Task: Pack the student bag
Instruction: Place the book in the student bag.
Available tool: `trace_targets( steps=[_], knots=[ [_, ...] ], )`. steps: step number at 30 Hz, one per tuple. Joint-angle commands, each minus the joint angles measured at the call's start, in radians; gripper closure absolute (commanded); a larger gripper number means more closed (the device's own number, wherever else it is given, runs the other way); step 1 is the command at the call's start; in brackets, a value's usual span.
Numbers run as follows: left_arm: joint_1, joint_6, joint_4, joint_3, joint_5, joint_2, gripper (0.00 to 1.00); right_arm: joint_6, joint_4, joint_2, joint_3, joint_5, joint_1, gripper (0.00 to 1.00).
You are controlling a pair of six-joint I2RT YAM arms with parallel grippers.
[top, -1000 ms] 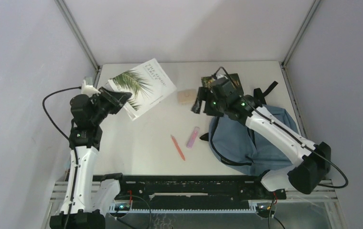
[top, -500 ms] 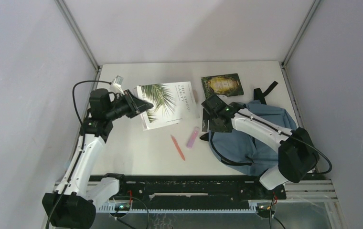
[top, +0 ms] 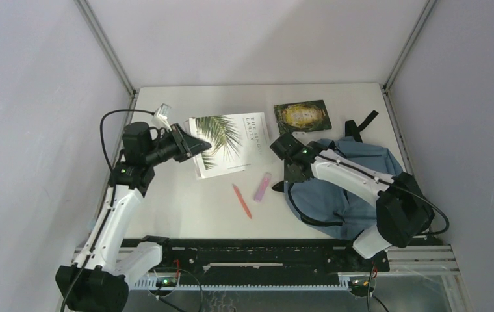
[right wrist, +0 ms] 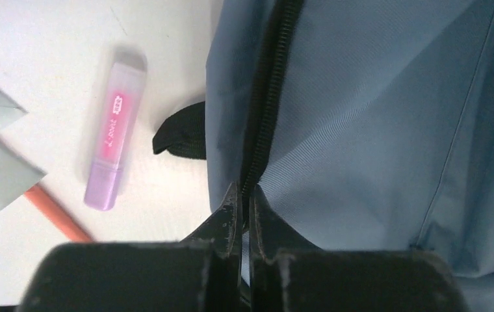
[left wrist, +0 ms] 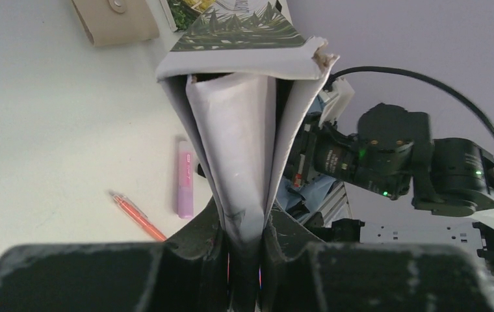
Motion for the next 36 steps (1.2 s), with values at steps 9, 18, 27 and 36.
trace_targets(
  steps=[9,18,27,36],
  knots=[
    [-0.144,-0.054,0.092,-0.049,0.054,0.019,1.0,-0.097,-0.047,-0.312,0.015,-0.174,-0.112,1.0],
    [-0.272,-0.206,0.152,-0.132,0.087,0.105,1.0,-0.148,-0.013,-0.416,0.013,-0.441,-0.298,1.0],
    [-0.47,-0.459,0.472,-0.104,0.006,0.344,1.0,-0.168,0.026,-0.442,0.01,-0.556,-0.352,1.0],
    [-0.563,-0.61,0.75,0.028,-0.053,0.624,1.0,-0.164,0.098,-0.46,0.011,-0.755,-0.37,1.0]
  ],
)
